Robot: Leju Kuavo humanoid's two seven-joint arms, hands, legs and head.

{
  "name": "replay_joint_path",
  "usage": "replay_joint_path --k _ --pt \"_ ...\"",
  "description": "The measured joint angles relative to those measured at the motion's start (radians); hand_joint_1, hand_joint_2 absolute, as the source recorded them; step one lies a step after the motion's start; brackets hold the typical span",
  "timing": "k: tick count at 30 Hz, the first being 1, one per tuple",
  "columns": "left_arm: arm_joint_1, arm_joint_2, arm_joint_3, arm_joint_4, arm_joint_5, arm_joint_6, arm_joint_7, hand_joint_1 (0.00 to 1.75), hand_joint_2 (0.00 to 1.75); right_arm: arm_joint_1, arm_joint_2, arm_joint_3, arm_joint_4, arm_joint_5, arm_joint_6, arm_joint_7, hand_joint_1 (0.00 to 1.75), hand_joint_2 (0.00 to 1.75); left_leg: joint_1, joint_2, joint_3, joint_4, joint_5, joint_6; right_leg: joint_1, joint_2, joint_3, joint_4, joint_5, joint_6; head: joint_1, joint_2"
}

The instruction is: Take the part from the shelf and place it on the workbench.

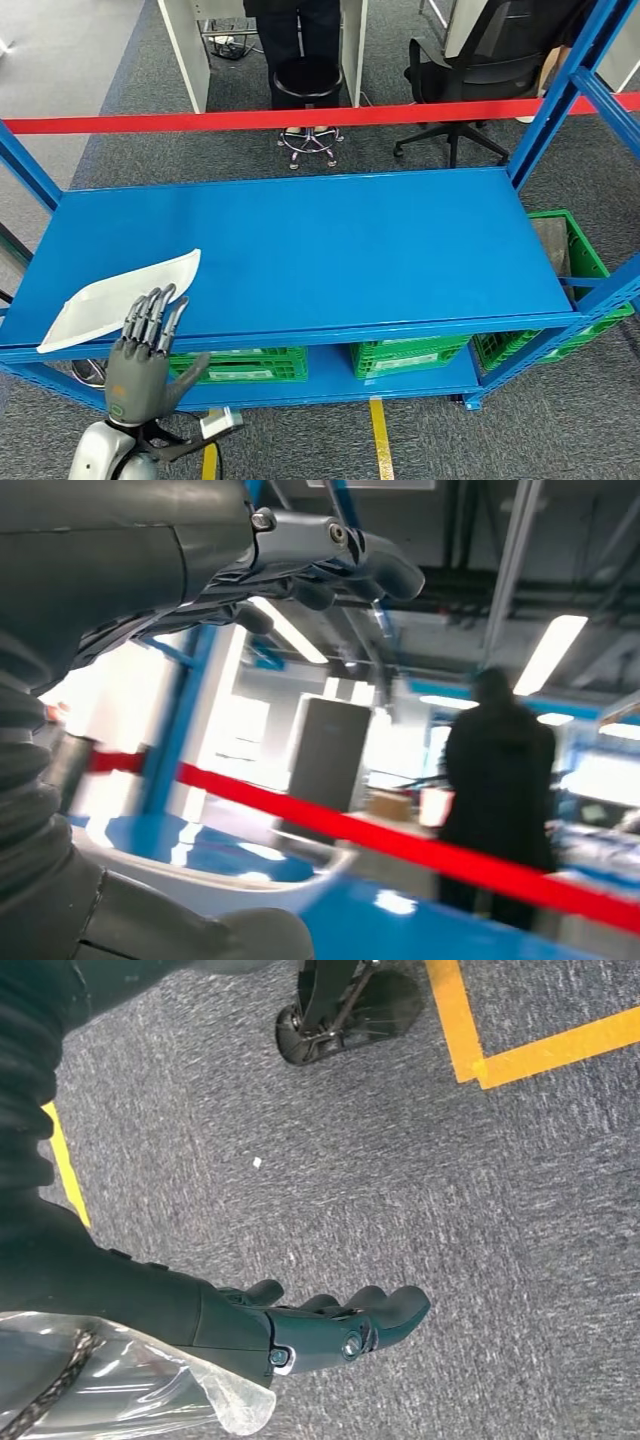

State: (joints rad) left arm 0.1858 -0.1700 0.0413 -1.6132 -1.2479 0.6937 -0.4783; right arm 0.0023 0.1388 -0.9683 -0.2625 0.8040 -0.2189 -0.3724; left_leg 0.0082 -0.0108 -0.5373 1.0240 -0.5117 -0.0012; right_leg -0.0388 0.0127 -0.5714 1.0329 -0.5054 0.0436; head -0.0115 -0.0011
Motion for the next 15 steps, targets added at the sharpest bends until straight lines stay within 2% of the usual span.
replay_joint_path --k 4,9,15 --pt "-0.035 0.074 -0.033 0.024 -0.086 -0.025 0.231 0.0 1.75 -0.001 -0.002 -0.007 0.0 0.021 0.009 0.003 0.0 1.75 0.0 0.0 0.0 0.0 0.0 0.0 0.0 0.0 0.0 0.0 0.0 0.0 0.0 0.0" --pt "-0.076 0.133 -0.07 0.061 -0.145 -0.088 0.377 0.0 1.75 -0.002 -0.003 -0.018 0.0 0.039 0.016 0.006 0.0 1.75 0.0 0.0 0.0 0.0 0.001 0.0 0.0 0.0 0.0 0.0 0.0 0.0 0.0 0.0" --pt "-0.118 0.167 -0.083 0.086 -0.181 -0.151 0.49 0.0 1.75 -0.003 -0.004 -0.033 0.0 0.06 0.017 0.012 0.0 1.75 0.0 0.0 0.0 0.0 0.001 0.0 0.0 0.0 0.0 0.0 0.0 0.0 0.0 0.0"
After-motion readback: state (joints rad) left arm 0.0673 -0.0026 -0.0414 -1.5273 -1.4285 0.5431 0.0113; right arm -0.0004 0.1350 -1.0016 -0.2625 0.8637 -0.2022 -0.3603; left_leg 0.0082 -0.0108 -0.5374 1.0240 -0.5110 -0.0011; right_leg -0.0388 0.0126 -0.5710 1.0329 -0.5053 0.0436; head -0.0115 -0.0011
